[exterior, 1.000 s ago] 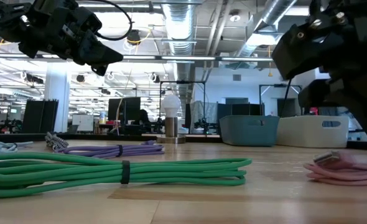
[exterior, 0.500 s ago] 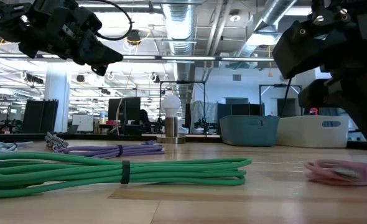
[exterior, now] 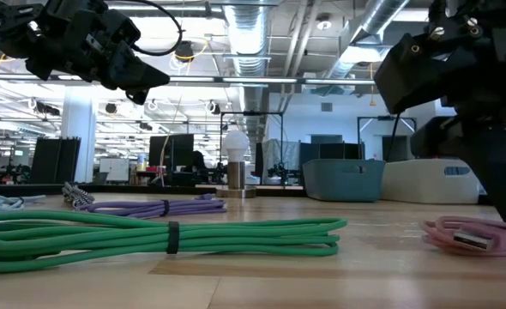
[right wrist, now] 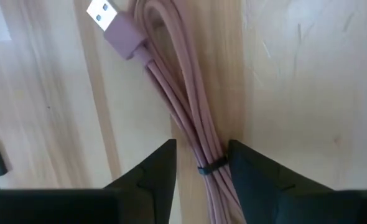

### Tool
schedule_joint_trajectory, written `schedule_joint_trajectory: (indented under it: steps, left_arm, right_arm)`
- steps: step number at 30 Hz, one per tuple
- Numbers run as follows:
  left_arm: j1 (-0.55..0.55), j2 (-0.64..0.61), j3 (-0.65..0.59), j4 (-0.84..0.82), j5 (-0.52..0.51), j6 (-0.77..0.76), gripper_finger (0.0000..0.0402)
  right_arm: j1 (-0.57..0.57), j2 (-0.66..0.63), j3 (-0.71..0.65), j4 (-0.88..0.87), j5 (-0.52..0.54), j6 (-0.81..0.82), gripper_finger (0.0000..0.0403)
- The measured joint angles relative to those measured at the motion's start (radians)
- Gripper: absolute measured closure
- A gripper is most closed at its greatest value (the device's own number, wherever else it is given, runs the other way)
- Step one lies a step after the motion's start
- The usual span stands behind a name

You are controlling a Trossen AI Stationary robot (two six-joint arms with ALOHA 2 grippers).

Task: Pick & Place USB Port
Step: Put the pink charger cable into the gray bin

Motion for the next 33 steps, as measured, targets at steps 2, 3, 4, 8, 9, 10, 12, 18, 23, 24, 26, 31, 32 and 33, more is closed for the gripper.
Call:
schedule_joint_trajectory:
  steps: [2, 3, 4, 8, 9, 10, 12, 18, 23, 24, 26, 31, 32, 33]
  left_arm:
    - [0.0, 0.0, 0.0, 0.0, 0.0, 0.0, 0.0389]
    - [0.0, 0.0, 0.0, 0.0, 0.0, 0.0, 0.0389]
    - [0.0, 0.0, 0.0, 0.0, 0.0, 0.0, 0.0389]
    - [0.0, 0.0, 0.0, 0.0, 0.0, 0.0, 0.0389]
    - [0.0, 0.0, 0.0, 0.0, 0.0, 0.0, 0.0389]
    - [0.0, 0.0, 0.0, 0.0, 0.0, 0.0, 0.0389]
    - [0.0, 0.0, 0.0, 0.0, 0.0, 0.0, 0.0389]
    - [0.0, 0.0, 0.0, 0.0, 0.0, 0.0, 0.0389]
    - [0.0, 0.0, 0.0, 0.0, 0.0, 0.0, 0.0389]
    - [0.0, 0.0, 0.0, 0.0, 0.0, 0.0, 0.0389]
    - [0.0, 0.0, 0.0, 0.0, 0.0, 0.0, 0.0389]
    - [0.0, 0.0, 0.0, 0.0, 0.0, 0.0, 0.0389]
    - [0.0, 0.0, 0.0, 0.0, 0.0, 0.0, 0.0389]
    - [0.0, 0.0, 0.0, 0.0, 0.0, 0.0, 0.0389]
  right_arm:
    - [-0.001, -0.002, -0.009, 0.008, -0.007, 0.006, 0.0274]
    - [-0.001, -0.001, -0.009, 0.005, -0.007, 0.006, 0.028]
    - [-0.001, -0.001, -0.009, 0.003, -0.004, 0.006, 0.0287]
    - [-0.001, -0.001, -0.01, -0.004, 0.003, 0.006, 0.0331]
    - [-0.001, -0.001, -0.01, -0.006, 0.004, 0.006, 0.0346]
    - [-0.001, -0.001, -0.01, -0.006, 0.003, 0.005, 0.0361]
    - [0.0, -0.002, -0.01, -0.007, 0.0, -0.001, 0.0387]
    - [-0.005, 0.001, -0.011, -0.006, -0.016, -0.002, 0.039]
    - [-0.015, 0.002, 0.002, -0.021, -0.023, -0.002, 0.0396]
    - [-0.018, 0.002, 0.008, -0.027, -0.023, -0.003, 0.0396]
    - [-0.022, -0.002, 0.019, -0.042, -0.019, -0.014, 0.0399]
    - [-0.03, -0.059, 0.019, -0.107, 0.053, -0.018, 0.04]
    - [-0.032, -0.075, 0.019, -0.12, 0.072, -0.014, 0.0401]
    - [-0.033, -0.095, 0.02, -0.127, 0.097, -0.008, 0.0401]
